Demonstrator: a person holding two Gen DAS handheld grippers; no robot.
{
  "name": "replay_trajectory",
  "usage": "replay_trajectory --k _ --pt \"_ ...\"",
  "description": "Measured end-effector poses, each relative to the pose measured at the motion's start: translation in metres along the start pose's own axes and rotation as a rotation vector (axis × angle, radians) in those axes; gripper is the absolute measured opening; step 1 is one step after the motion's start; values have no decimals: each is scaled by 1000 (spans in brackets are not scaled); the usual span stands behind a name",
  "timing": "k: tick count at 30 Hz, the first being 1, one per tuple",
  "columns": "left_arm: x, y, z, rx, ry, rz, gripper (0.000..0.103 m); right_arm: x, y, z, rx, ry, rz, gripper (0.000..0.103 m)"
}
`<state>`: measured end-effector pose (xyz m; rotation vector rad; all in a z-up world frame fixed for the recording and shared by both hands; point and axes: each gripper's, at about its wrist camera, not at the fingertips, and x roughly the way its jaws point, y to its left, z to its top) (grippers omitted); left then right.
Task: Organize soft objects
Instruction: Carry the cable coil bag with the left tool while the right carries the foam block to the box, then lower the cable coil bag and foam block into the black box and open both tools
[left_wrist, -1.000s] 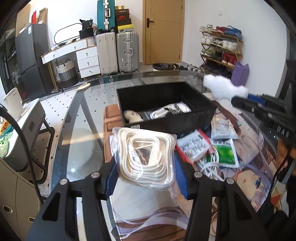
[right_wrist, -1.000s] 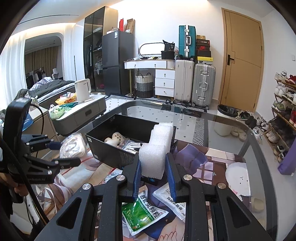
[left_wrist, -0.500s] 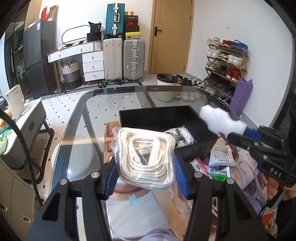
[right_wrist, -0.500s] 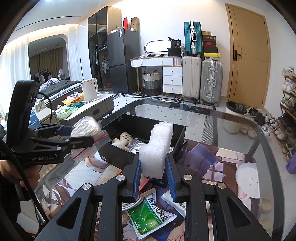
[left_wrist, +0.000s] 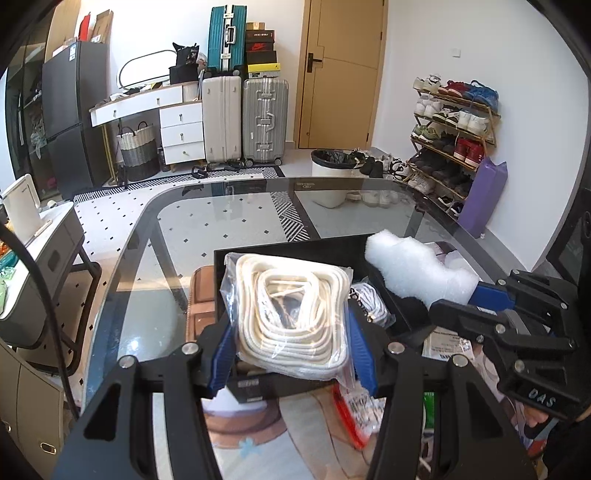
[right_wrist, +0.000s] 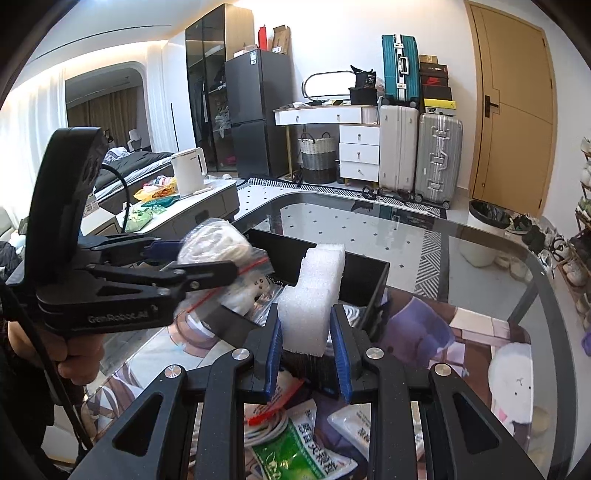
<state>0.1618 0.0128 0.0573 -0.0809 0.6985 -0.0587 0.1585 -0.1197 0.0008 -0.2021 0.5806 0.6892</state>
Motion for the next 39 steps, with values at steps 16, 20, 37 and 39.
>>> replay_trajectory --k 16,20,37,39 --pt "32 -1 3 -20 20 21 54 35 -1 10 -29 50 -6 25" --pt "39 -5 2 -10 31 23 54 42 -3 10 -33 62 -7 25" --pt "52 -9 -3 13 42 43 58 61 -6 12 -55 102 -6 25" --pt "51 -10 -4 14 42 43 59 63 -5 14 -55 103 -7 25"
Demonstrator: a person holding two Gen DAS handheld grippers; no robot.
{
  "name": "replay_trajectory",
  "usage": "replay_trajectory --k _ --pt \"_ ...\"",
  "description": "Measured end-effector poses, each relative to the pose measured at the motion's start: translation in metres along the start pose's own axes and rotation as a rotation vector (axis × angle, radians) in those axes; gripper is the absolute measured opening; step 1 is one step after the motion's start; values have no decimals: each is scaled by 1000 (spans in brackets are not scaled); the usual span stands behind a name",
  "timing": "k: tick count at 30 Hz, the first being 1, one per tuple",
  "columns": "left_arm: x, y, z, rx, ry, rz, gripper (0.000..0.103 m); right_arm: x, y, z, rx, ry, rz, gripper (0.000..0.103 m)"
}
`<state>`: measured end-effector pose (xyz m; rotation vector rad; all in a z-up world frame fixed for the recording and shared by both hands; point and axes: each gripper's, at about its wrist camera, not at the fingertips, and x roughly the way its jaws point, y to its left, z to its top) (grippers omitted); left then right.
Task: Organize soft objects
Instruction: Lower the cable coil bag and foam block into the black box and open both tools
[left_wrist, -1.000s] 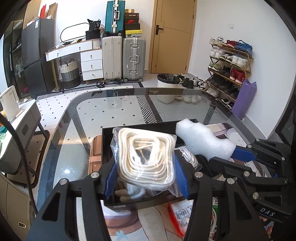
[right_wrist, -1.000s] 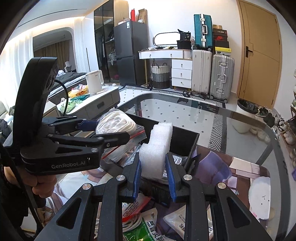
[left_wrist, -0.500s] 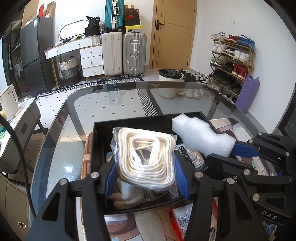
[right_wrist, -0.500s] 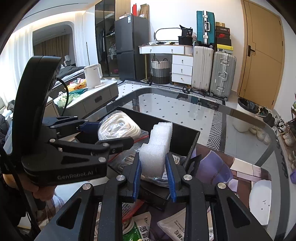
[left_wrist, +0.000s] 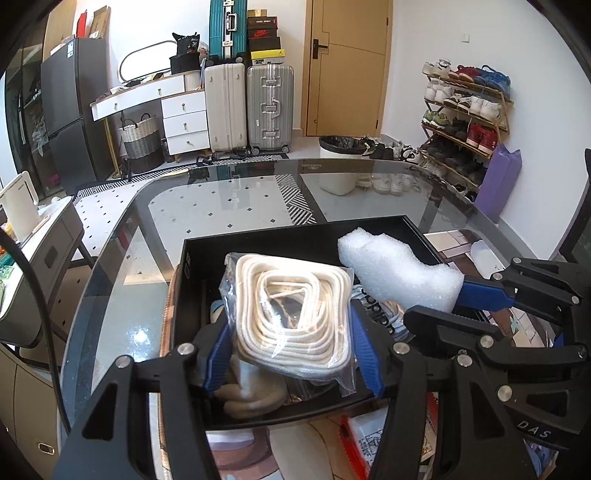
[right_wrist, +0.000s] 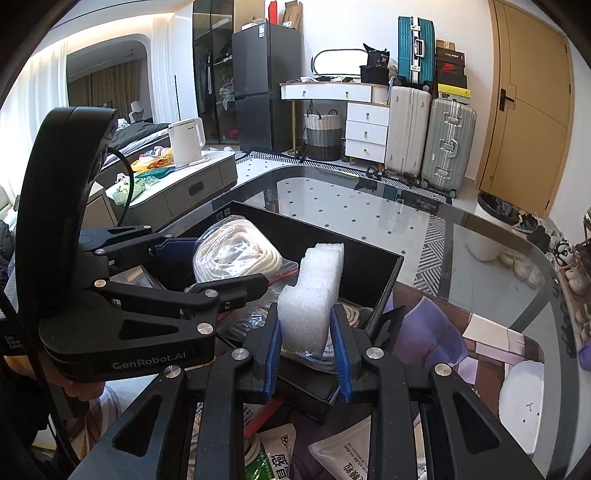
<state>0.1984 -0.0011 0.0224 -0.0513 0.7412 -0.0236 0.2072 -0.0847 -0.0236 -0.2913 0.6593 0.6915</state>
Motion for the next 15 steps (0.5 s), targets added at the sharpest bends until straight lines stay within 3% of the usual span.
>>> replay_trajectory --k 1,4,7,9,11,15 --pt "0 0 0 0 2 -1 60 0 0 1 0 -4 -3 25" --pt "-3 0 -1 12 1 -11 69 -6 1 0 -9 -46 -6 43" --pt "-12 1 -1 16 -23 -13 83 -16 2 -1 -20 -77 -20 49" --pt "-18 4 -1 13 -36 -16 90 -22 2 1 -26 -86 -35 60" --pt "-23 6 -1 4 -43 -22 97 -28 1 1 -25 -101 -64 79" --pt "-37 8 -1 -1 -63 -30 103 -45 -7 -1 13 -126 -63 97"
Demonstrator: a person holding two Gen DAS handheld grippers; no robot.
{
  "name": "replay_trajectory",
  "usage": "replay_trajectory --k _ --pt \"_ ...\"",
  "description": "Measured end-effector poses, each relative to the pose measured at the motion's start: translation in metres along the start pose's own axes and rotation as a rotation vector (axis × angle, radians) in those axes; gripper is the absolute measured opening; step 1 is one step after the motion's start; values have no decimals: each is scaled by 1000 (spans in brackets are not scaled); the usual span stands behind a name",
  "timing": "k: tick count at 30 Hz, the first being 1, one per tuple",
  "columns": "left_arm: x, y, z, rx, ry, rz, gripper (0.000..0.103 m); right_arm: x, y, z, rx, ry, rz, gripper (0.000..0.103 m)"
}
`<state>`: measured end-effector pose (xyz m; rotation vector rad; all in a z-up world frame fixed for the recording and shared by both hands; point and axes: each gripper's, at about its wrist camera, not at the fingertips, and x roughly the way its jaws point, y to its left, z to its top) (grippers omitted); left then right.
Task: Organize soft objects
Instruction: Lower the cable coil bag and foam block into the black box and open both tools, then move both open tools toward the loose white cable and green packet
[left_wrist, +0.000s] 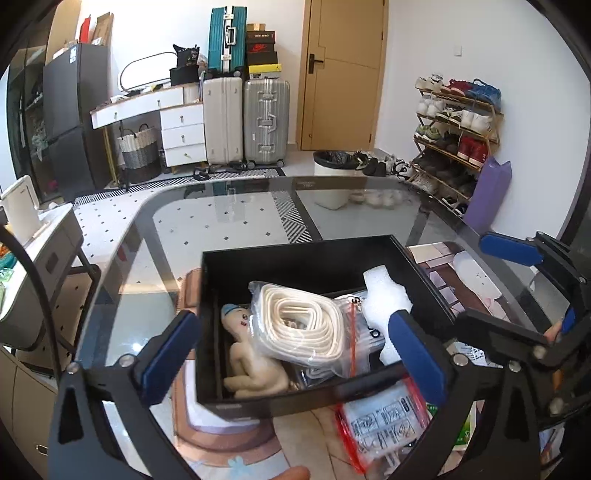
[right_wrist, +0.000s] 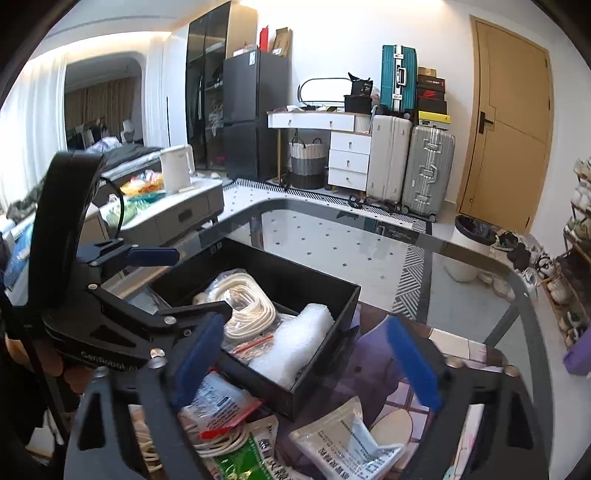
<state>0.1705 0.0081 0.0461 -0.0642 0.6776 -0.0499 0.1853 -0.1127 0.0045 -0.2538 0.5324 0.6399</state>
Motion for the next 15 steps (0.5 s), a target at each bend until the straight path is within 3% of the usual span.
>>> replay_trajectory --k 2,15 --pt "-6 1 -2 1 -4 -4 103 -6 -2 -1 11 -8 -2 102" --pt "-38 1 -22 -9 -14 29 103 -30 -1 -20 65 -6 21 102"
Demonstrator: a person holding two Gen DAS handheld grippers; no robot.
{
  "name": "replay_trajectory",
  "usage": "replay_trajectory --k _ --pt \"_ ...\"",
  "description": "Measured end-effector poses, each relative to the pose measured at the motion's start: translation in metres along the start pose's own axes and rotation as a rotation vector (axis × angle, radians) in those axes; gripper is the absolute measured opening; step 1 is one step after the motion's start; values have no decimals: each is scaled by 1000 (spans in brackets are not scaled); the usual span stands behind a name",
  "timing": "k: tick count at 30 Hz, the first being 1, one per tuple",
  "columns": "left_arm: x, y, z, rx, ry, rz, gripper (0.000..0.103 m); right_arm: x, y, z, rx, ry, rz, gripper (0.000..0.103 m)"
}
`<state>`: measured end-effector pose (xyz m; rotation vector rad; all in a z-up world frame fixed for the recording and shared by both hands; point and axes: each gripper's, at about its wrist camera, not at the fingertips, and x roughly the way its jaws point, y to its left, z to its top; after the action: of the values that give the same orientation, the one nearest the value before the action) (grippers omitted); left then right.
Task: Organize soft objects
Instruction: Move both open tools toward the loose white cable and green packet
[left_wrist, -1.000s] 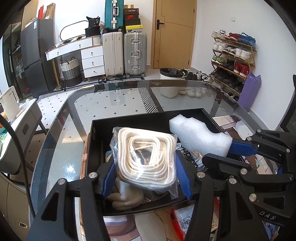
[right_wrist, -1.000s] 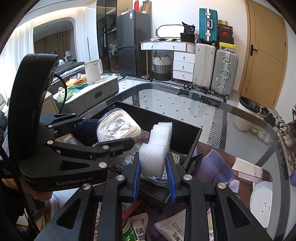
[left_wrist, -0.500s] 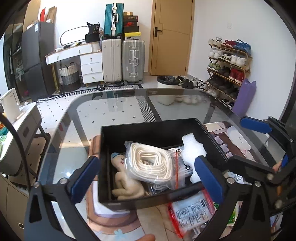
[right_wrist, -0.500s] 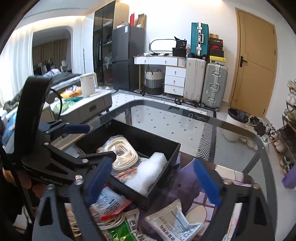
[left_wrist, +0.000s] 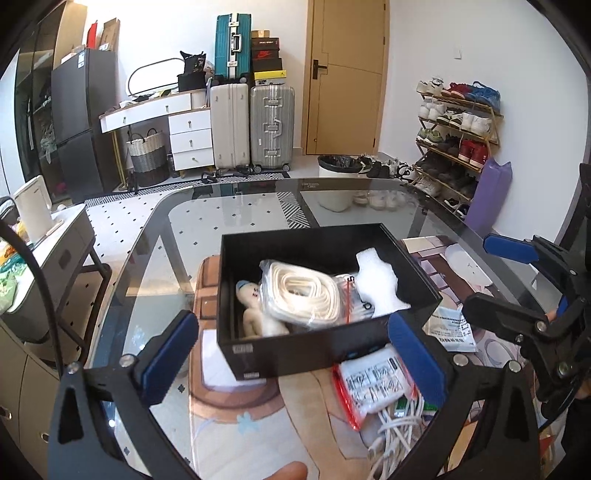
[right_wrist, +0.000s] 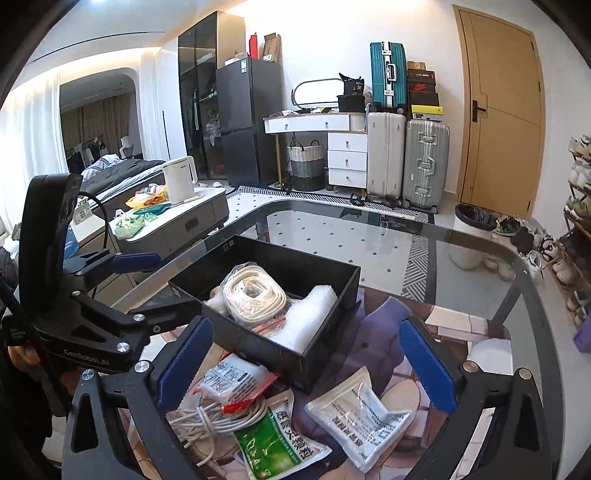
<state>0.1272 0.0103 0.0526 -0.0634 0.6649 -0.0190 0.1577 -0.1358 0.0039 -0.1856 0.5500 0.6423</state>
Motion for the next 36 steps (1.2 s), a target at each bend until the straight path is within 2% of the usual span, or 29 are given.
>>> replay_trajectory --k 4,10,26,36 --pt "-4 4 -7 -23 13 7 103 -5 0 -5 0 9 -1 102" --pt "-7 1 -20 -4 32 20 103 -13 0 -11 14 12 -4 102" --pt "-22 6 -44 -12 19 17 103 -34 2 -30 45 27 -10 102" --pt "-20 -3 -58 35 60 -1 103 -32 -5 -56 83 95 -17 102"
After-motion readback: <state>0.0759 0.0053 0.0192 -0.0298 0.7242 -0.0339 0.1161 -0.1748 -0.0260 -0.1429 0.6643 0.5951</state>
